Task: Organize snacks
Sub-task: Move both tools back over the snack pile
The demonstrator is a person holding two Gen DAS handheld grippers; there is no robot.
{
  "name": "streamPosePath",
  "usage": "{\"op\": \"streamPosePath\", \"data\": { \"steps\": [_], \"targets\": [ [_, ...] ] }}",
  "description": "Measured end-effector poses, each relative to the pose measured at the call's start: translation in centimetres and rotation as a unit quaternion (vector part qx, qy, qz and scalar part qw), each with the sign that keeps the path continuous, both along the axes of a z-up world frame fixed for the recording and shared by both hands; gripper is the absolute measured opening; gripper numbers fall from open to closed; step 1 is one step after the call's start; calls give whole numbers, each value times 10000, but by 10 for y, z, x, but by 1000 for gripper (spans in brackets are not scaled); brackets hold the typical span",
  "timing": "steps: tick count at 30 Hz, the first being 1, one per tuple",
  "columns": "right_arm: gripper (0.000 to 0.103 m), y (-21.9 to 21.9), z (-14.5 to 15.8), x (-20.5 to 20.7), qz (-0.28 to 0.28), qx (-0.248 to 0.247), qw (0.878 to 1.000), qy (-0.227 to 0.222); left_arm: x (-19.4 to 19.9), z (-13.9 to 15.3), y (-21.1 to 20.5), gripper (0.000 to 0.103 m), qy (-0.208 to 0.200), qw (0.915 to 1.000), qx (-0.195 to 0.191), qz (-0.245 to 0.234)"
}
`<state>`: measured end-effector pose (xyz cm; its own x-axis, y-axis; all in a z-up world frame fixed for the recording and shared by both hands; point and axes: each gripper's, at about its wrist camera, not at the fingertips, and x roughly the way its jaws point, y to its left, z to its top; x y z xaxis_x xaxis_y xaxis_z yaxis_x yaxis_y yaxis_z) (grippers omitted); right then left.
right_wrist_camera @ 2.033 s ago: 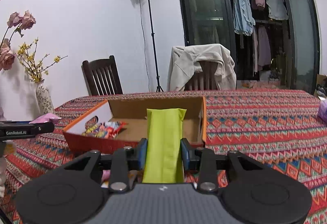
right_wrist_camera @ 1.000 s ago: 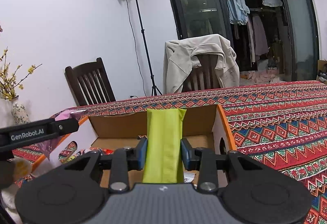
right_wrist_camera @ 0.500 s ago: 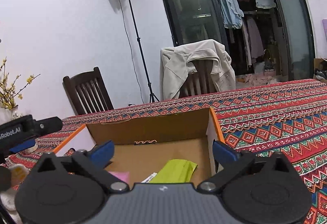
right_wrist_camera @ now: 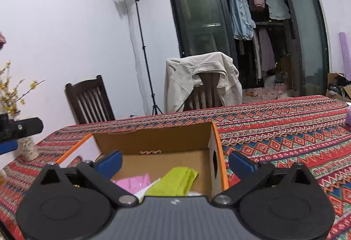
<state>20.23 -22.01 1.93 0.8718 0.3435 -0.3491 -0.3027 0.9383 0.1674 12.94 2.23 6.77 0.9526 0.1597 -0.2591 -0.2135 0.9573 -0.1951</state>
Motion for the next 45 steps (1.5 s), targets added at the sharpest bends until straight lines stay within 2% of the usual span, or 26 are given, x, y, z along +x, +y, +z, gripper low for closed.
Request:
{"op": "streamPosePath", "data": {
  "steps": [3,8,12,14,21,34,38,41,44,45],
  "targets": [
    [103,-8,-6,-20,60,-128,9999,84,-17,-9,4,103,85,9999,89,-113],
    [103,-25,-28,-53,155,-230,9991,331,-41,-43,16,103,444,9981,366,-242],
    [103,-39,-45,-69,153,-317,9981,501,-55,-67,33,103,735,9969,204,-195],
    [103,-42,-49,-73,174,-310,9977,578,-61,-71,37,103,744,9970,117,-164],
    [103,-34,-53,-86,305,-376,9971,590,-67,-71,30,103,765,9966,216,-217],
    [101,-16,-54,-81,221,-953,9929,681,-65,-86,31,103,911,9953,18,-321],
    [91,-5,-56,-68,239,-1328,9882,721,-64,-88,29,103,902,9952,28,-390],
    [88,3,-58,-55,273,-1545,9843,808,-64,-88,27,103,903,9951,53,-406],
    [87,10,-60,-47,471,-1524,9833,870,-63,-88,27,103,920,9950,38,-396],
    [83,12,-62,-44,531,-1502,9830,916,-63,-88,27,103,929,9949,43,-393]
  ]
}}
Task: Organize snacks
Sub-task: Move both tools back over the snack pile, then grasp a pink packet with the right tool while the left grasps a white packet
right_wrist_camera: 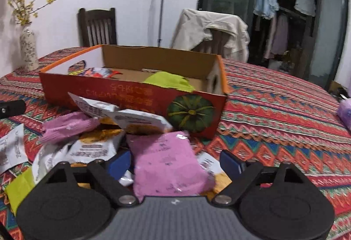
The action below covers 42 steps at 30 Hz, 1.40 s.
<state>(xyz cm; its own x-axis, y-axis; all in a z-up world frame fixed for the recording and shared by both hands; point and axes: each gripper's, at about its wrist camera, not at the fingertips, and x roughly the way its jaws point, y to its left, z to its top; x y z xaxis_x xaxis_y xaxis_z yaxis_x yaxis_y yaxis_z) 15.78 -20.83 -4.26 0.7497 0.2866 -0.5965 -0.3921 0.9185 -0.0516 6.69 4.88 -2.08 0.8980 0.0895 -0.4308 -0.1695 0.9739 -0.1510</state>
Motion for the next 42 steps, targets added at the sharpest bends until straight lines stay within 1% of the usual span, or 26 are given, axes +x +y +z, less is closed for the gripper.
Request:
{"op": "streamPosePath", "data": {
  "steps": [1,2,4,6,13,16,18,20,23,29,31,35,37,39,42],
  "targets": [
    [78,1,-2,2,3,-2,10000,40,0,0,-1,103,6,10000,8,-3],
    [67,3,-5,3,-8,-30,10000,70,1,0,0,103,11,10000,15,-1],
    [65,2,-7,3,3,-11,10000,56,1,0,0,103,20,10000,26,8],
    [62,1,-6,-1,25,27,10000,-16,2,0,0,103,34,10000,34,24],
    [61,-15,0,-9,-213,499,9980,-335,2,3,-3,103,54,9998,155,127],
    [61,-21,4,-13,-249,630,9965,-479,3,8,-7,103,42,9997,218,102],
    [61,-23,5,-17,-240,671,9958,-577,4,11,-10,103,45,9998,187,70],
    [61,-25,7,-17,-252,722,9950,-644,6,13,-14,103,63,9998,165,-23],
    [61,-30,9,-19,-292,861,9931,-737,9,15,-26,103,96,9995,254,-157],
    [61,-36,16,-25,-273,1055,9899,-903,9,17,-47,103,303,9981,276,-460],
    [61,-38,18,-29,-246,1107,9896,-889,11,14,-53,103,414,9974,274,-525],
    [61,-41,17,-37,-187,1177,9893,-847,20,4,-67,103,807,9944,452,-505],
    [61,-42,16,-40,-165,1190,9894,-819,27,-1,-74,103,1025,9924,516,-445],
    [61,-42,15,-43,-162,1219,9892,-793,33,-6,-77,103,1211,9907,470,-416],
    [61,-44,15,-46,-200,1278,9885,-778,39,-16,-81,103,1437,9878,545,-234]
  ]
}}
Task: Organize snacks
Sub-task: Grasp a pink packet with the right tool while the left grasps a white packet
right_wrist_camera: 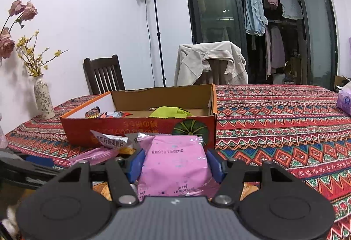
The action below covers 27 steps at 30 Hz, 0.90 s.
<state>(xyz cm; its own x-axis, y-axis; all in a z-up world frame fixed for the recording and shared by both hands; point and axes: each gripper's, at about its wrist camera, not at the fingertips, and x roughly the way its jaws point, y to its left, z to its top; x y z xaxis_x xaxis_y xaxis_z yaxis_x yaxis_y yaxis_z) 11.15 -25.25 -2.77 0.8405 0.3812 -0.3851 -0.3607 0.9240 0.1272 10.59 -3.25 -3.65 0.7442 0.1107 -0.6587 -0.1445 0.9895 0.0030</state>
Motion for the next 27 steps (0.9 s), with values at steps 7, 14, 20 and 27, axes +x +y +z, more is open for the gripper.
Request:
{"op": "streamPosePath", "data": {
  "steps": [7,14,20,27],
  "targets": [
    [61,2,0,-8,102,32,9999,5,-1,-5,1,96,80,9999,-4,114],
    [58,5,1,-12,161,37,9999,1,-10,-1,15,60,-21,10000,9,68],
    [59,10,0,-17,219,-166,9996,27,-15,2,22,53,-48,10000,-67,36],
    [68,14,-14,-19,174,-754,9955,556,-18,1,24,54,-88,9999,-100,45]
  ]
}}
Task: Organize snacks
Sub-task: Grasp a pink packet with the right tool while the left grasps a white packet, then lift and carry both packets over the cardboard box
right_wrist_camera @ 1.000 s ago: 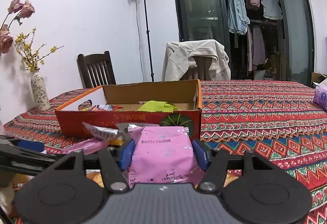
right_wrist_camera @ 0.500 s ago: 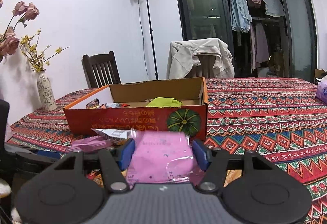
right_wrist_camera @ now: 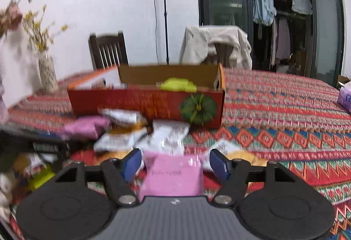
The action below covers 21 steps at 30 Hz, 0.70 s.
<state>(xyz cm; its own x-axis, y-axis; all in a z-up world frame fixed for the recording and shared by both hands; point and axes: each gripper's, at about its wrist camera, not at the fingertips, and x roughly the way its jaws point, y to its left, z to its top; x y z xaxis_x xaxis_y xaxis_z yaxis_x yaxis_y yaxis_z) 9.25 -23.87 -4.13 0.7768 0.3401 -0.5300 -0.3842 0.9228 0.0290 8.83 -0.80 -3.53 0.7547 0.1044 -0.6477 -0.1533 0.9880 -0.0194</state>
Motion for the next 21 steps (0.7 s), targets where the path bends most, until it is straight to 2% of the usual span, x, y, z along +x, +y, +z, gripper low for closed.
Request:
{"op": "streamPosePath", "data": {
  "steps": [2,3,5,6,8,9,10,16,21],
  "targets": [
    [68,1,-6,1,-7,-79,9999,114,-1,0,0,60,-6,10000,30,11],
    [67,1,-8,1,3,-56,9999,151,0,-1,0,67,3,10000,35,29],
    [65,2,-8,0,41,-55,9999,158,1,-2,0,69,0,10000,54,46],
    [61,4,-8,-2,99,-84,9998,148,1,-2,0,69,-3,10000,59,38],
    [60,6,-8,-4,96,-143,9998,107,1,-2,2,64,-8,10000,40,24],
    [60,6,-7,-4,94,-112,9998,118,0,-1,3,52,-38,10000,22,-16],
    [60,4,-7,-4,92,-79,9998,125,-1,0,4,50,-41,10000,-17,-69],
    [60,-2,3,-8,85,77,9999,-24,-14,5,14,47,-233,9995,-133,-156],
    [60,-6,12,-10,54,169,9997,-151,-29,25,20,47,-646,9977,-119,-173]
  ]
}}
